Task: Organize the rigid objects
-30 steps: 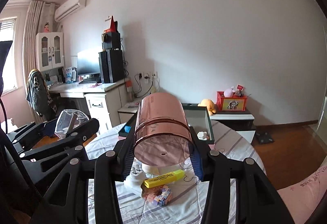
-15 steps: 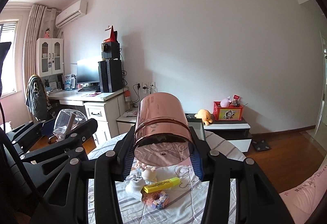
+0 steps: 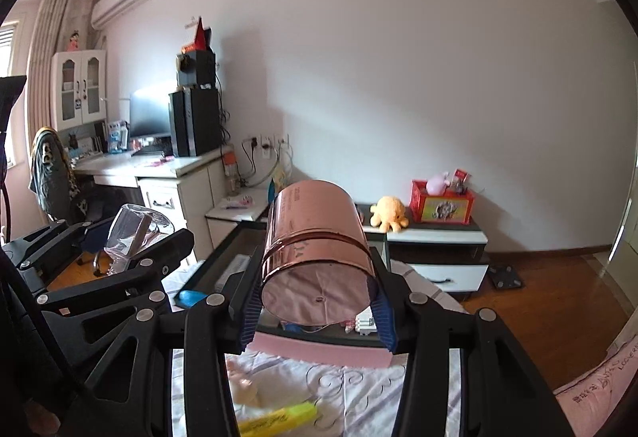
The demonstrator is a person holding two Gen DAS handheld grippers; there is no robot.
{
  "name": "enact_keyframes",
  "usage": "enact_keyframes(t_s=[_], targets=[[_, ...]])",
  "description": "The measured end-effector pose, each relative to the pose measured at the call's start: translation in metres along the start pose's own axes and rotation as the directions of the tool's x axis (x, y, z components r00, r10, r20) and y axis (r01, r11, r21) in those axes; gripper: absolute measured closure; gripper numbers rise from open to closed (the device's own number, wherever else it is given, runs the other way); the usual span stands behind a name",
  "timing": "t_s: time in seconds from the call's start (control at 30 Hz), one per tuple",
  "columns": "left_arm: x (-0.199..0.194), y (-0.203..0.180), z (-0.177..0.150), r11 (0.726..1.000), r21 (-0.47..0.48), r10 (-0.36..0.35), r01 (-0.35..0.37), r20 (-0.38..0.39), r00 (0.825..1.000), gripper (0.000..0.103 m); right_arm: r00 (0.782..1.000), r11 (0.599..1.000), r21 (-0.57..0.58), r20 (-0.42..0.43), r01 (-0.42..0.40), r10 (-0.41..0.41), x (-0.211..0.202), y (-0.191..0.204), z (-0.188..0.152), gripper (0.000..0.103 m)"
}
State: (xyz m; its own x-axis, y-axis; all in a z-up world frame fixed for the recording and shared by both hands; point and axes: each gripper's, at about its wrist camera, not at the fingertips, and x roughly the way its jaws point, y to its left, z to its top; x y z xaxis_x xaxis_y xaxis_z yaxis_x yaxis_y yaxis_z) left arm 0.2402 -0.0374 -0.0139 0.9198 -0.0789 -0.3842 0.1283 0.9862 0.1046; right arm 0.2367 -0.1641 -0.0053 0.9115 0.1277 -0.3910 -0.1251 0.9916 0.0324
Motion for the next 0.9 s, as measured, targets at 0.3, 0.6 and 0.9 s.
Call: enact_keyframes(t_s=[0.3,0.6,0.9], targets=[[0.155,-0.001,-0.013,0.999,-0.007,-0.043,0.042,-0.272,0.961,0.052,0.972,0.999,0.031,-0.235,-0.008,0.015,0.128,-0.024,-0.021,0.055],[0.218,-0.002,-0.037,1.000,0.007,-0.006,0.010,-0.394,0.919,0.052,0.927,0.998,0.060,-0.376,0.010,0.013,0.185,-0.039,-0.049,0.054],[0.185,0.016,-0.031,0.999,-0.028,0.014,-0.025,-0.336,0.942,0.009,0.949,0.992,0.122,-0.313,-0.007,0.045,0.149,-0.044,-0.037,0.022]])
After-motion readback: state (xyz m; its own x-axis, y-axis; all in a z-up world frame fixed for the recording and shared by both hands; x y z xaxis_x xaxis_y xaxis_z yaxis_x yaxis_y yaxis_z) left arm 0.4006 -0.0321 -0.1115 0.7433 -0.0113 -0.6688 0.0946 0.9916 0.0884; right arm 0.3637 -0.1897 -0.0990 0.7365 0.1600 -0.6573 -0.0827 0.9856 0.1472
